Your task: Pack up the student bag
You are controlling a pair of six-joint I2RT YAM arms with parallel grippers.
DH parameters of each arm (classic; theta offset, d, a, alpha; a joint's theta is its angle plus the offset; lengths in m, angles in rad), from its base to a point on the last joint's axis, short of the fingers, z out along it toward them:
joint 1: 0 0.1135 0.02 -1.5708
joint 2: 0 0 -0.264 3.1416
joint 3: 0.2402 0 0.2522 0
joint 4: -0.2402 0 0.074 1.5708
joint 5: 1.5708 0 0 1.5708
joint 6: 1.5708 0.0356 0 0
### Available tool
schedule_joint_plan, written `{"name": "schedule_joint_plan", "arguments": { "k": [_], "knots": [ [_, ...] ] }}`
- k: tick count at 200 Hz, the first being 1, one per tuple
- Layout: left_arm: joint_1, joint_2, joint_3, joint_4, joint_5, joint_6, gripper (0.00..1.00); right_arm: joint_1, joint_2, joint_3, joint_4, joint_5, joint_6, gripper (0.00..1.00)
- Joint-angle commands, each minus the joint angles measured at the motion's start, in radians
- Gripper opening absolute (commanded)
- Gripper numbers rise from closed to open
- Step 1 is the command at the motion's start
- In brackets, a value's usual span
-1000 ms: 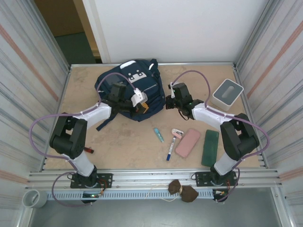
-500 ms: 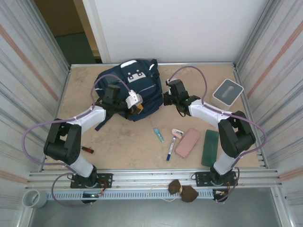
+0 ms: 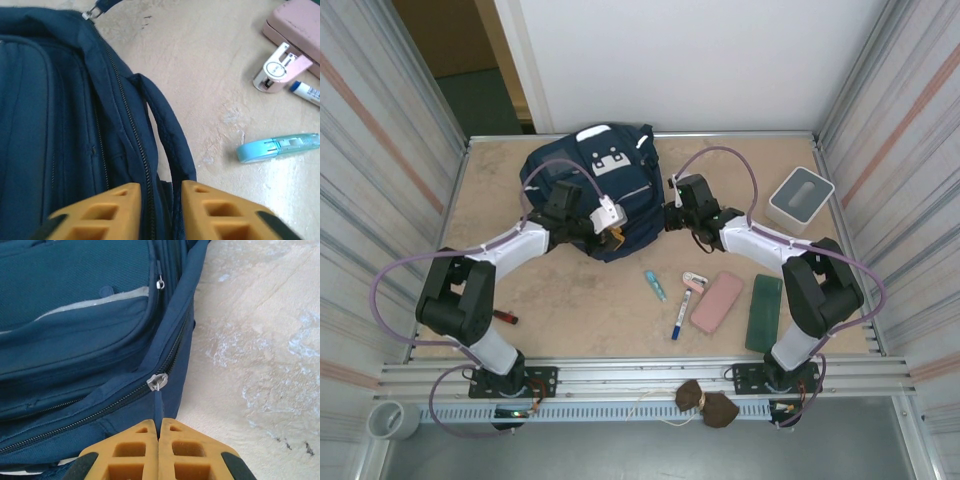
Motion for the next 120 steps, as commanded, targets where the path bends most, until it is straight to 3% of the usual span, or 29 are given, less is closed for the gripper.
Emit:
{"name": "schedule_joint_plan", "arguments": {
  "k": [1,35,78,104,120],
  "knots": [
    [-0.032,0.01,0.044,-0.028,-0.024,-0.001,0.42,0.012,-0.032,-0.013,0.008,0.007,0.031,0.0],
    [-0.114,0.071,0.12,0.003,-0.154,-0.019,0.52,0.014,-0.027,-0.021,0.019,0.016,0.038,0.0],
    [-0.175,0.208,0.264,0.04,-0.267,-0.076,0.53,0.013,-0.036,-0.034,0.027,0.019,0.038,0.0],
    [-0.177,0.283,0.33,0.048,-0.288,-0.111,0.49,0.01,-0.043,-0.048,0.038,0.021,0.043,0.0],
    [-0.176,0.309,0.347,0.046,-0.288,-0.113,0.38,0.009,-0.052,-0.063,0.052,0.029,0.047,0.0]
  ]
}}
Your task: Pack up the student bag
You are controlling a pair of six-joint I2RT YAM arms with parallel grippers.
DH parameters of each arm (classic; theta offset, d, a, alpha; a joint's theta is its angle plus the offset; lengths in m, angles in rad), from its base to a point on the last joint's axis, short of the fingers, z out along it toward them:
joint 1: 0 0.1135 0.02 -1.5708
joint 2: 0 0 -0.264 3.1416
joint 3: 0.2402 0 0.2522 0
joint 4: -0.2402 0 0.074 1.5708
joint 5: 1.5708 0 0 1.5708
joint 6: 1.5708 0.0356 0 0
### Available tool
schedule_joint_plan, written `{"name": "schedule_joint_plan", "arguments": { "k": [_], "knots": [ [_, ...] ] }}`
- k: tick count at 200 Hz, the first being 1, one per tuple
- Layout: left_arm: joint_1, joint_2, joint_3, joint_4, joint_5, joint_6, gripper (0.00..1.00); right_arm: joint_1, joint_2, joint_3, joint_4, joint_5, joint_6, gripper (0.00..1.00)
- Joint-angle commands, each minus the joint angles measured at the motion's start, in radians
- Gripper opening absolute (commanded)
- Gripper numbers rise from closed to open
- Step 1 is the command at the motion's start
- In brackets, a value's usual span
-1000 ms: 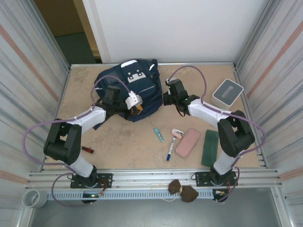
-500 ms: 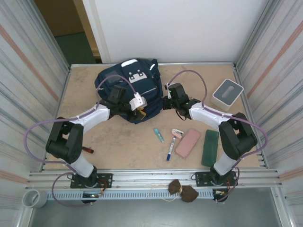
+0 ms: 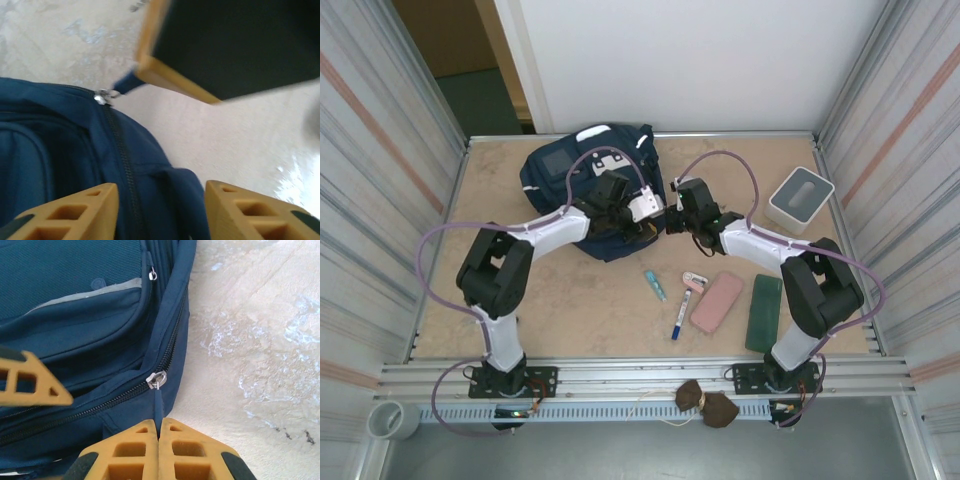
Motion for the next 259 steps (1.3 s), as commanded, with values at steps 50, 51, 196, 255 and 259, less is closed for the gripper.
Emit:
{"name": "schedule_joint_plan", "arguments": {
  "k": [50,51,196,255,259],
  "knots": [
    [0.042,0.0,0.001,0.04,0.1,-0.037,0.0,-0.019,-0.063,-0.059,0.041,0.034,0.032,0.0],
    [0.043,-0.002,-0.001,0.042,0.103,-0.037,0.0,-0.02,-0.064,-0.059,0.041,0.035,0.032,0.0],
    [0.201,-0.288,-0.271,0.113,0.593,0.067,0.0,-0.192,-0.013,0.016,-0.016,-0.675,-0.102,0.31],
    [0.21,-0.275,-0.263,0.105,0.604,0.073,0.0,-0.198,0.054,0.081,-0.101,-0.946,-0.232,0.7],
    [0.211,-0.275,-0.262,0.102,0.605,0.073,0.0,-0.195,0.065,0.089,-0.1,-0.941,-0.238,0.7]
  ]
}}
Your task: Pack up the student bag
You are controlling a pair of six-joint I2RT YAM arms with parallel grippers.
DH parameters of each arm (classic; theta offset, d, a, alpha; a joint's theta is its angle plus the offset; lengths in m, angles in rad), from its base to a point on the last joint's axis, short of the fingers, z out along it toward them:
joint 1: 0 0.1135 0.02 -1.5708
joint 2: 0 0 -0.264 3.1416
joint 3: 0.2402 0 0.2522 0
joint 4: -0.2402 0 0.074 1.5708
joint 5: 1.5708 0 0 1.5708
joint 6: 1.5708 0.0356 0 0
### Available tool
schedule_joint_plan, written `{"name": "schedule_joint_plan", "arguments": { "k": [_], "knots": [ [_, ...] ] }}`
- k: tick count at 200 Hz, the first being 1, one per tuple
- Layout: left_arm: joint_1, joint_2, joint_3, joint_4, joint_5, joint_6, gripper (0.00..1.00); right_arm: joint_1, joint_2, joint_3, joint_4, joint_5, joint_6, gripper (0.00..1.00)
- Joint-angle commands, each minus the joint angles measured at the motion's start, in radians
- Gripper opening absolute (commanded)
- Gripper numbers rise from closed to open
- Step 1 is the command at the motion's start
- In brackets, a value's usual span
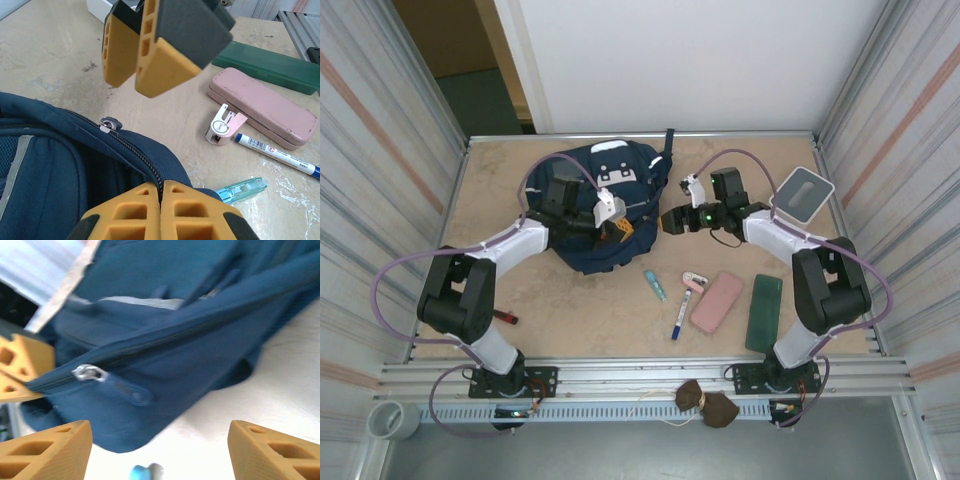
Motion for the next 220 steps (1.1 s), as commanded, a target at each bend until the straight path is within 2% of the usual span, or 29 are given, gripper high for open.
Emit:
{"name": "schedule_joint_plan", "arguments": {
  "k": [1,44,70,110,163,194,220],
  "knots": [
    [0.008,-0.012,0.02,0.024,0.066,0.025,0.0,0.021,0.062,0.068,-0.033,-0.139,-0.075,0.7],
    [0.009,-0.011,0.032,0.003,0.062,0.022,0.0,0.06,0.152,0.169,-0.07,-0.162,-0.118,0.67],
    [0.008,-0.011,0.034,0.004,0.06,0.023,0.0,0.079,0.164,0.173,-0.086,-0.169,-0.128,0.63],
    [0.01,-0.006,0.043,0.003,0.055,0.023,0.0,0.073,0.142,0.131,-0.076,-0.15,-0.12,0.4],
    [0.012,-0.009,0.042,0.004,0.045,0.02,0.0,0.069,0.107,0.087,-0.058,-0.118,-0.108,0.16],
    [0.015,-0.017,0.037,0.016,0.038,0.008,0.0,0.069,0.086,0.053,-0.03,-0.085,-0.087,0.09],
    [0.016,-0.029,0.026,0.029,0.028,0.001,0.0,0.067,0.066,0.022,-0.007,-0.008,-0.06,0.01]
  ]
}}
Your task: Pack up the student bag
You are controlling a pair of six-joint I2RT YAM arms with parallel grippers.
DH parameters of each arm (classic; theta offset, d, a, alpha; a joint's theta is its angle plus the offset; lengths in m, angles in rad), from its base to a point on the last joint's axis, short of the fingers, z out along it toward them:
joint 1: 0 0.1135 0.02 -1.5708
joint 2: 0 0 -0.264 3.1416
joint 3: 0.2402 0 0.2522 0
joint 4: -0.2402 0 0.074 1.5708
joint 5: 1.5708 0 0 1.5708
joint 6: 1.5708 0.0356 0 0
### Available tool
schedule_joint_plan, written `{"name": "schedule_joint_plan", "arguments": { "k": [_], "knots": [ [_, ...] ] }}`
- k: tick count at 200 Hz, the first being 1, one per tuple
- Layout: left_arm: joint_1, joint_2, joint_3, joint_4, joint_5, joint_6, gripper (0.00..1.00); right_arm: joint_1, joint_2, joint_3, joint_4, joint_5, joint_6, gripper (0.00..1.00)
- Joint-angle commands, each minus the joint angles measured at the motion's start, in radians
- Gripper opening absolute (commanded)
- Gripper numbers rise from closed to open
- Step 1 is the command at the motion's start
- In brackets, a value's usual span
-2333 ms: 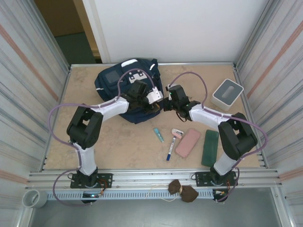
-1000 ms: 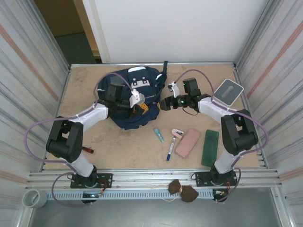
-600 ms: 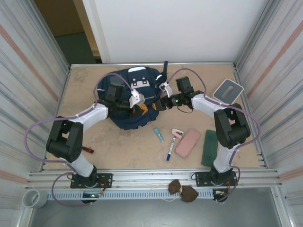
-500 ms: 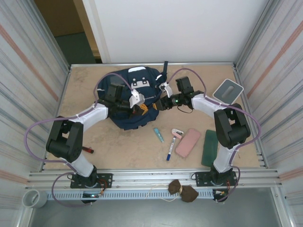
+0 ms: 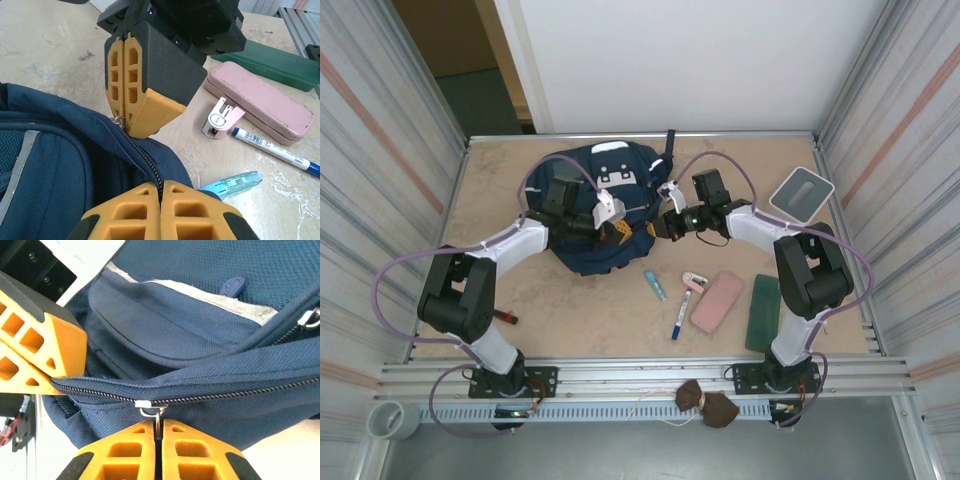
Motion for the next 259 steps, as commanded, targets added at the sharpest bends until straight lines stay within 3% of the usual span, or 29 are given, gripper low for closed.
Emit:
{"name": "schedule_joint_plan", "arguments": {
  "k": [1,48,94,128,149,170,195,217,244,249,259],
  "knots": [
    [0.012,-0.033,0.026,0.067,0.035,0.002,0.0,0.002,-0.045,-0.035,0.007,0.083,0.039,0.0],
    [0.012,-0.069,-0.005,0.045,0.026,0.012,0.0,-0.028,-0.026,0.006,-0.039,0.367,0.105,0.0],
    [0.011,-0.102,-0.042,0.02,0.021,0.041,0.0,-0.078,0.104,0.217,-0.194,0.691,0.233,0.0],
    [0.011,-0.117,-0.043,0.015,0.03,0.051,0.0,-0.116,0.258,0.4,-0.299,0.771,0.286,0.0],
    [0.012,-0.116,-0.043,0.017,0.034,0.055,0.0,-0.121,0.275,0.425,-0.295,0.724,0.278,0.0],
    [0.012,-0.096,-0.033,0.011,0.036,0.059,0.0,-0.12,0.194,0.356,-0.268,0.645,0.237,0.12],
    [0.011,-0.089,-0.032,0.018,0.046,0.055,0.0,-0.15,0.051,0.207,-0.199,0.392,0.241,0.34],
    [0.012,-0.091,-0.032,0.013,0.05,0.055,0.0,-0.209,0.013,0.118,-0.069,0.184,0.384,0.47],
    [0.011,-0.099,-0.04,0.016,0.053,0.051,0.0,-0.222,0.066,0.133,0.002,0.215,0.516,0.58],
    [0.009,-0.1,-0.04,0.016,0.055,0.05,0.0,-0.222,0.084,0.147,0.007,0.221,0.541,0.64],
    [0.006,-0.1,-0.04,0.017,0.053,0.049,0.0,-0.219,0.121,0.174,0.036,0.224,0.593,0.68]
  ]
}}
